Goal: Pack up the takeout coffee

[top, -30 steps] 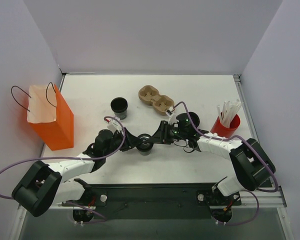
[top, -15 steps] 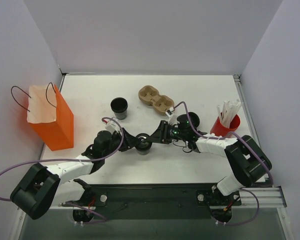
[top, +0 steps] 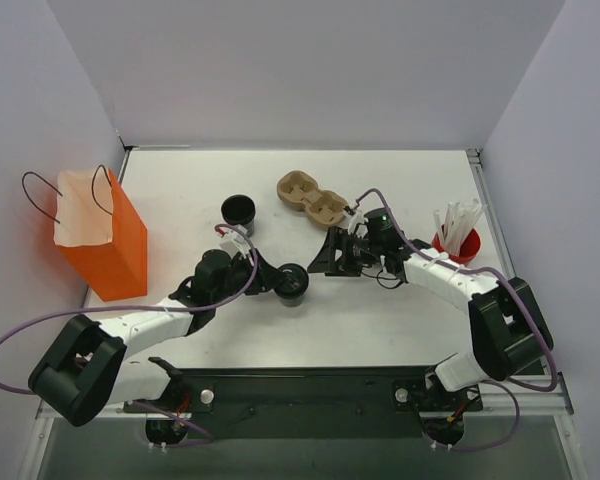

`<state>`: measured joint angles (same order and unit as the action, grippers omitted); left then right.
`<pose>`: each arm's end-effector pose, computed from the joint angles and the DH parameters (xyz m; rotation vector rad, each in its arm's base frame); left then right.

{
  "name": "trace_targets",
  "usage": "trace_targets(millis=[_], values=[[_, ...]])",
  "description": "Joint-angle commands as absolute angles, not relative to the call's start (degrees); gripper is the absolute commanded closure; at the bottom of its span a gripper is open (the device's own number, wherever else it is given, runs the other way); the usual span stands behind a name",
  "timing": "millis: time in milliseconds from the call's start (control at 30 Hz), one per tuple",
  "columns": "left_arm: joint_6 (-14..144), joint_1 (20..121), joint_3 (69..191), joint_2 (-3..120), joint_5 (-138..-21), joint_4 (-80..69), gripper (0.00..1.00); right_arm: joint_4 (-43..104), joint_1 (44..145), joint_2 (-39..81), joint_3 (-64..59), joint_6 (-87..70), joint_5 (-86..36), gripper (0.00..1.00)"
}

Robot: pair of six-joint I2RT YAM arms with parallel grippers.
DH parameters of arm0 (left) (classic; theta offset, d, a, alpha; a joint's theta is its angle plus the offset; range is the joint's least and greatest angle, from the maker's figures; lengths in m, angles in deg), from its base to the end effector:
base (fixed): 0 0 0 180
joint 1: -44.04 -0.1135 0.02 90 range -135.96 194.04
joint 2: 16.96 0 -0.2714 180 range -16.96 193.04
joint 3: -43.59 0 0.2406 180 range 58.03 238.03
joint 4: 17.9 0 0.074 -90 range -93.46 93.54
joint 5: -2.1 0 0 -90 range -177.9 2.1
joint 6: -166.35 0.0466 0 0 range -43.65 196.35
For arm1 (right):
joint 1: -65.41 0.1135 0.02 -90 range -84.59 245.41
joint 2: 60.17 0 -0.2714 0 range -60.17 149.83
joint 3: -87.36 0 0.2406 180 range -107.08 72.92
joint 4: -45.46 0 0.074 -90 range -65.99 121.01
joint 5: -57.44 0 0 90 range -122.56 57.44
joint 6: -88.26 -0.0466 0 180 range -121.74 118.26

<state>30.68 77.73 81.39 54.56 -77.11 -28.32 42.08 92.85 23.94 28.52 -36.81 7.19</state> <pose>0.1983 -0.1427 0.1900 -0.0907 2.1348 -1.0511 0.2579 0.1675 0.2281 -0.3232 2.2191 1.3524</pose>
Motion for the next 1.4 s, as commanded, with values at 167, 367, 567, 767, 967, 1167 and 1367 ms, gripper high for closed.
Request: trace_targets(millis=[167,367,567,767,967,1167,1367], values=[[37.50,77.17,80.01,59.41,-80.60,-14.62,0.44,33.56,92.65,30.17,18.35,-28.46,16.21,0.41],[37.50,77.17,79.74,59.68,-80.78,-15.41,0.44,31.98,93.53,33.68,14.92,-26.61,17.36,0.44],[37.23,77.17,79.65,60.38,-80.69,-16.29,0.44,32.07,94.50,37.73,12.72,-25.91,18.94,0.49],[36.88,77.17,78.87,60.73,-81.22,-16.55,0.44,34.52,94.41,38.00,16.31,-25.99,18.69,0.63],[35.48,77.17,76.85,62.84,-82.27,-18.48,0.44,46.65,92.30,38.43,26.85,-31.70,18.42,0.69],[34.25,77.35,75.79,65.56,-82.01,-20.60,0.45,56.76,92.30,41.86,33.36,-36.80,18.42,0.70],[33.81,77.61,75.96,66.18,-83.33,-19.90,0.45,58.00,92.22,42.22,37.94,-38.91,13.07,0.70]])
